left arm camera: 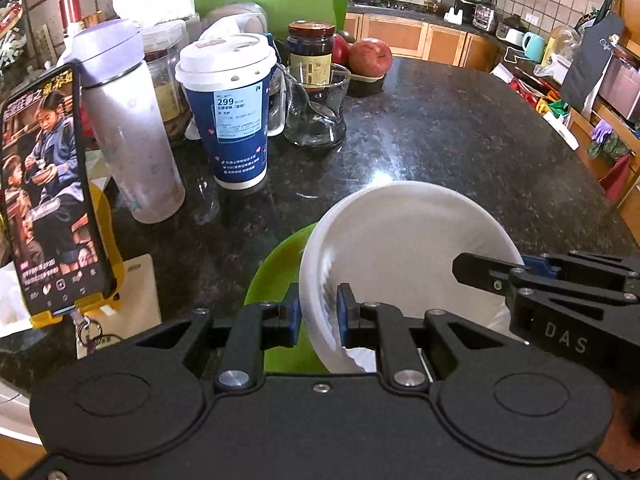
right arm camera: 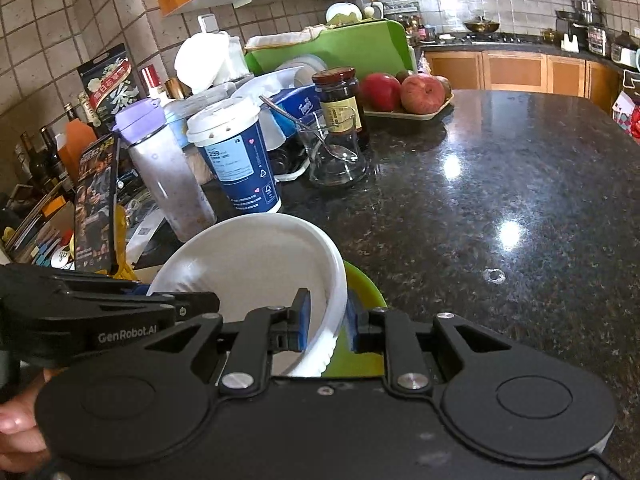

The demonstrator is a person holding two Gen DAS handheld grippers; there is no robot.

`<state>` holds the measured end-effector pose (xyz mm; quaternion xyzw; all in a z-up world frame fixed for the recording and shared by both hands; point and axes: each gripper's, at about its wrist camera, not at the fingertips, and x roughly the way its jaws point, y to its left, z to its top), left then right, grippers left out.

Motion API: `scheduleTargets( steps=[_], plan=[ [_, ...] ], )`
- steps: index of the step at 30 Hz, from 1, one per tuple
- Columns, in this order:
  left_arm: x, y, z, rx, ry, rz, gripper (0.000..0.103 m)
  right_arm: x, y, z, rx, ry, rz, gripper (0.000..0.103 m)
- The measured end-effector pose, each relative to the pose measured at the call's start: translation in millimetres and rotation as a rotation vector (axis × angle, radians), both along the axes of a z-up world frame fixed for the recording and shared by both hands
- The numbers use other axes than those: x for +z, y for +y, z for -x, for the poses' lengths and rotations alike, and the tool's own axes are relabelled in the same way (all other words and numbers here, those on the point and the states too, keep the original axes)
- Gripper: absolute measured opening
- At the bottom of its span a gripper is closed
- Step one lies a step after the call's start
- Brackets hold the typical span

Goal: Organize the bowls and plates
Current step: 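Lower the bowl stack onto the green plate and open the left gripper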

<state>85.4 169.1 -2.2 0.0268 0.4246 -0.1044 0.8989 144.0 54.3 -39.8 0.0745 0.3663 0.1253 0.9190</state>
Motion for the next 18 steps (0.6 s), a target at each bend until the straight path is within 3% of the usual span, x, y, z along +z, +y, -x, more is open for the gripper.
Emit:
scheduleTargets(
  steps=[6,12,18],
  plan=[
    [1.0,2.6,-5.1,-0.003,-0.005,0.015,0.023,-1.1,0.0,-2.0,-0.01,0.004,-0.001,0.023],
    [1.8,5.4,-5.1,-0.018,-0.002,0.033,0.031,-1.3,1.6,-0.1,-0.03,-0.001,0.004,0.024],
    [6.2,7.7,-0.9,-0.032,-0.018,0.051,0.033,4.8,2.4,5.8,-0.058,-0.056,0.016,0.037]
  ],
)
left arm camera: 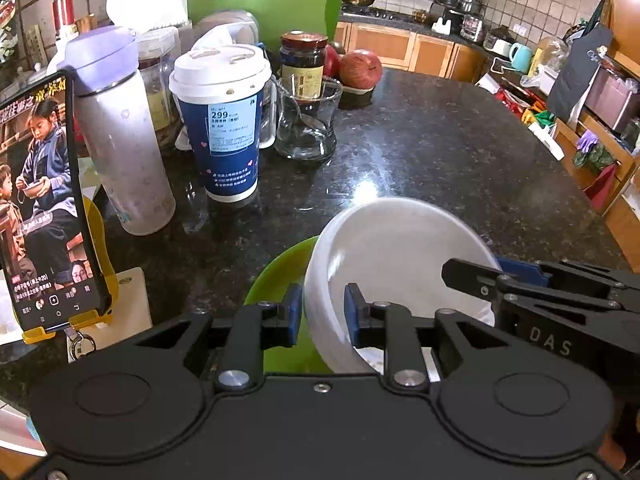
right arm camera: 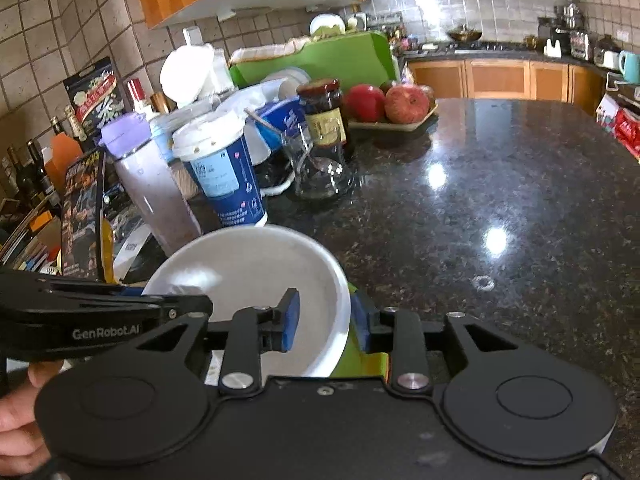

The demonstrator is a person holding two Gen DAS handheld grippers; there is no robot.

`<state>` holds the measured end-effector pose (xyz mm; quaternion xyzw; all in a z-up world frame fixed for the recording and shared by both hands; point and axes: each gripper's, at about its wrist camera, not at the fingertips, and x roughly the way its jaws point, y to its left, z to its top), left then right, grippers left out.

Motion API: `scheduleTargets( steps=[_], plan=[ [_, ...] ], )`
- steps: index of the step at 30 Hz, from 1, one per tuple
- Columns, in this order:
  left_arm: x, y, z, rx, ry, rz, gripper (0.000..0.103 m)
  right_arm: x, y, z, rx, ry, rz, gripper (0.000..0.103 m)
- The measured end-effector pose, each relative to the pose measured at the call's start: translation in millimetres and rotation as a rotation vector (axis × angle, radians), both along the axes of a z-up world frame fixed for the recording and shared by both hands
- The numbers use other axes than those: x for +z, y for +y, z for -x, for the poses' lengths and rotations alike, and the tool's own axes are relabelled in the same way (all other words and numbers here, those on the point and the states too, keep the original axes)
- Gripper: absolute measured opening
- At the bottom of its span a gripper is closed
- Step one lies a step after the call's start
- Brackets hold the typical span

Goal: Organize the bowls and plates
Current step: 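Lower the bowl stack onto the green plate and open the left gripper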

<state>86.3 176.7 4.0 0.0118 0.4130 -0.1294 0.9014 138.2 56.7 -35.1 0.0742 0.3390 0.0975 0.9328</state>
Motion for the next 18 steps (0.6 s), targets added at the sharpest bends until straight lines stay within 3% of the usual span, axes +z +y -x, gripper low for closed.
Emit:
scheduleTargets(
  steps=[4,18],
  plan=[
    [3.3,1.9,3.7,0.004,-0.027,-0.006,0.045,5.9,0.0,5.1,-0.033,-0.043,0.021,0.042],
    [14.0,6.9,25.2,0.027,-0.141,-0.058,0.057,21.8,6.4,41.5,-0.122,-0.167,0.083,0.05]
  ],
)
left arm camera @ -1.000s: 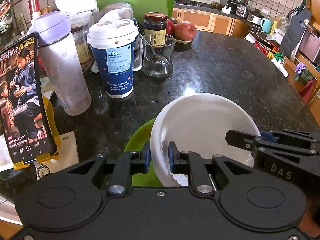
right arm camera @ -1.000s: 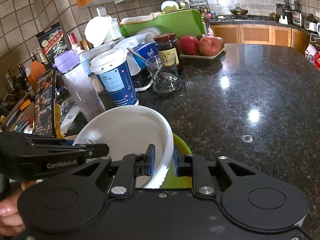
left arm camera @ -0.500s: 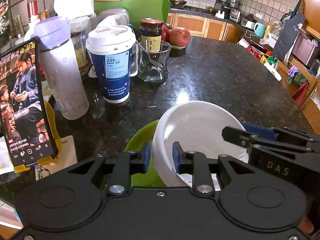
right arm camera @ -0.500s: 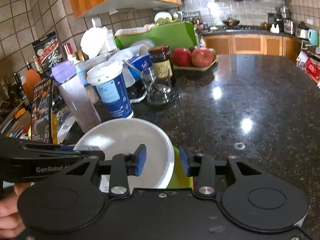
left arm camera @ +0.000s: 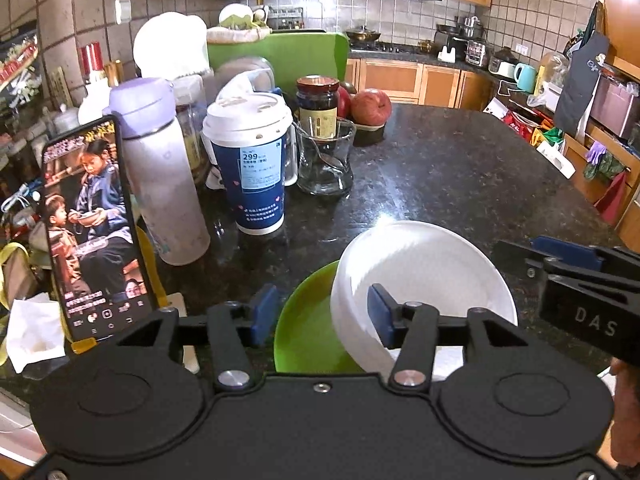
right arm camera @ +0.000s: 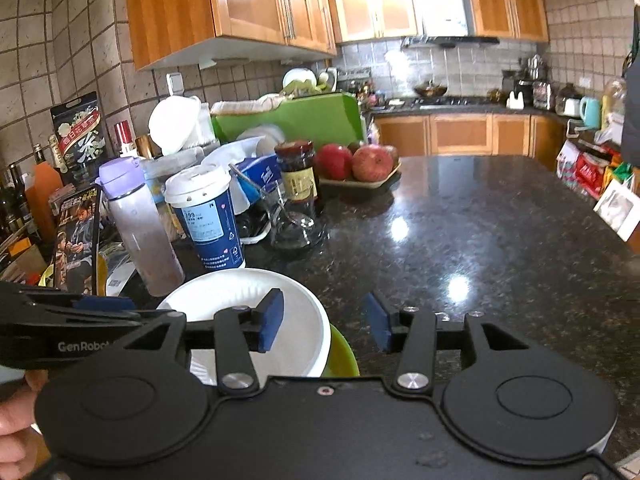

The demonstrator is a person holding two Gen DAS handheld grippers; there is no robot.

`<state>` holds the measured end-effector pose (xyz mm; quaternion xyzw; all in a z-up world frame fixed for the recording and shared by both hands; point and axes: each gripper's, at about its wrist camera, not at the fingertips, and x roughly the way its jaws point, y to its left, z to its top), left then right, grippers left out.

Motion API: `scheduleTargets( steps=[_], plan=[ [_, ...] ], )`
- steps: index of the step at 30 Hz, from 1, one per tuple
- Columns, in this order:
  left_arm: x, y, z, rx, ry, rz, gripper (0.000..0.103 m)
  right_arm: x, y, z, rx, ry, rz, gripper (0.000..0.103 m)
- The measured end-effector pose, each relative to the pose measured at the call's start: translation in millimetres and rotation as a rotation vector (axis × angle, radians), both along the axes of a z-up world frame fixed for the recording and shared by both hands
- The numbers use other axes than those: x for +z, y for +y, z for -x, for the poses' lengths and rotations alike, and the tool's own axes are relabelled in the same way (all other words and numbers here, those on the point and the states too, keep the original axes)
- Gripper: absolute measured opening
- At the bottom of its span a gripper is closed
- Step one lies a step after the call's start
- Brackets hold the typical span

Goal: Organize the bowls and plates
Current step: 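Lower the bowl stack onto the green plate and open the left gripper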

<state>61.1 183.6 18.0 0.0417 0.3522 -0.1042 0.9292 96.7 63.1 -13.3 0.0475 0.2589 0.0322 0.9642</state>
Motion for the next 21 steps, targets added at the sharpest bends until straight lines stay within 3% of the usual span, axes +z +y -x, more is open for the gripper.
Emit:
scheduleTargets(
  steps=[13,21],
  plan=[
    [-0.6,-3.2,23.3,0.003,-0.022,-0.036,0.058,5.4,9.0,43.7,-0.014,-0.066,0.036,0.057],
    [9.9,-2.4,38.5,0.038,-0.058,-0.009,0.058,9.4,1.1,59.6,-0.011,-0.091,0.032,0.059]
  ],
)
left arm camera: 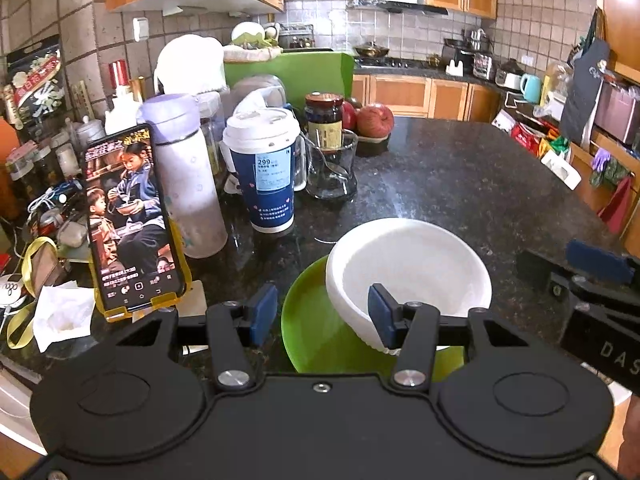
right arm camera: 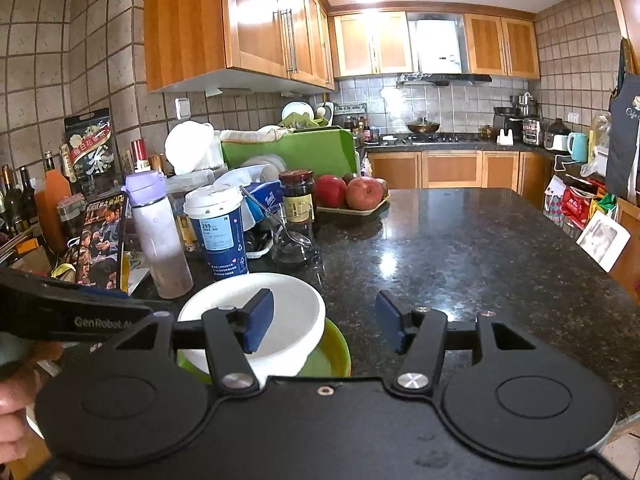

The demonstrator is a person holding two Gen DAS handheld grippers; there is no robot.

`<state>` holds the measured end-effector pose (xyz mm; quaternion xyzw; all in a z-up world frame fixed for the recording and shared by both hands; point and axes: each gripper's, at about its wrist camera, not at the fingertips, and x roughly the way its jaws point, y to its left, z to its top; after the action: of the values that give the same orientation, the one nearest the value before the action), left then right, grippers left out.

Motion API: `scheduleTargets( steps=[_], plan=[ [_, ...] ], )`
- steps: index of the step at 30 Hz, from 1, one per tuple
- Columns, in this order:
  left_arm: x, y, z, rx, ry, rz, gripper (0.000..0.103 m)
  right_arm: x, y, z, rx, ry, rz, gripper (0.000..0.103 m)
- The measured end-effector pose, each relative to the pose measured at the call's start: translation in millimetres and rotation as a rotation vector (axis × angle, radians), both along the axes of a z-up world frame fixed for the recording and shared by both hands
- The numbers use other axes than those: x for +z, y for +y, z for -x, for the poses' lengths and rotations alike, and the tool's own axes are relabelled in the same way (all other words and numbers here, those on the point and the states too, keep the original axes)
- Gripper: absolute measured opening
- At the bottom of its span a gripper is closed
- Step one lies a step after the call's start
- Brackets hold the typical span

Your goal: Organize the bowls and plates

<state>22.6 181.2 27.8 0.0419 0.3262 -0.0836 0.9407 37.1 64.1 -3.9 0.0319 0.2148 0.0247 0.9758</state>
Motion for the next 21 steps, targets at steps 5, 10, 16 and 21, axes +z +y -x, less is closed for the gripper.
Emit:
scheduleTargets(
  steps=[5,10,16,21],
  plan=[
    [-4.6,-8.5,6.4,0.004,0.012,-0.005,0.058,-4.7,-3.8,9.0,0.003,0.028,0.016,0.059],
    [-10.7,-18.9,16.6,0.001,0.04,-0.02,0.058,-7.7,-5.5,22.9,0.009,0.047,0.008,0.059],
    [-18.9,-24.4,33.5,0.028,0.07,-0.045,0.058,-8.0,-3.9,41.8,0.006,0.056,0.006,0.059],
    [-20.4,-28.3,50.5,0.046,0.056,-0.073,0.058,-7.1,-2.8,60.6,-0.004,0.049,0.011,0.059]
  ],
)
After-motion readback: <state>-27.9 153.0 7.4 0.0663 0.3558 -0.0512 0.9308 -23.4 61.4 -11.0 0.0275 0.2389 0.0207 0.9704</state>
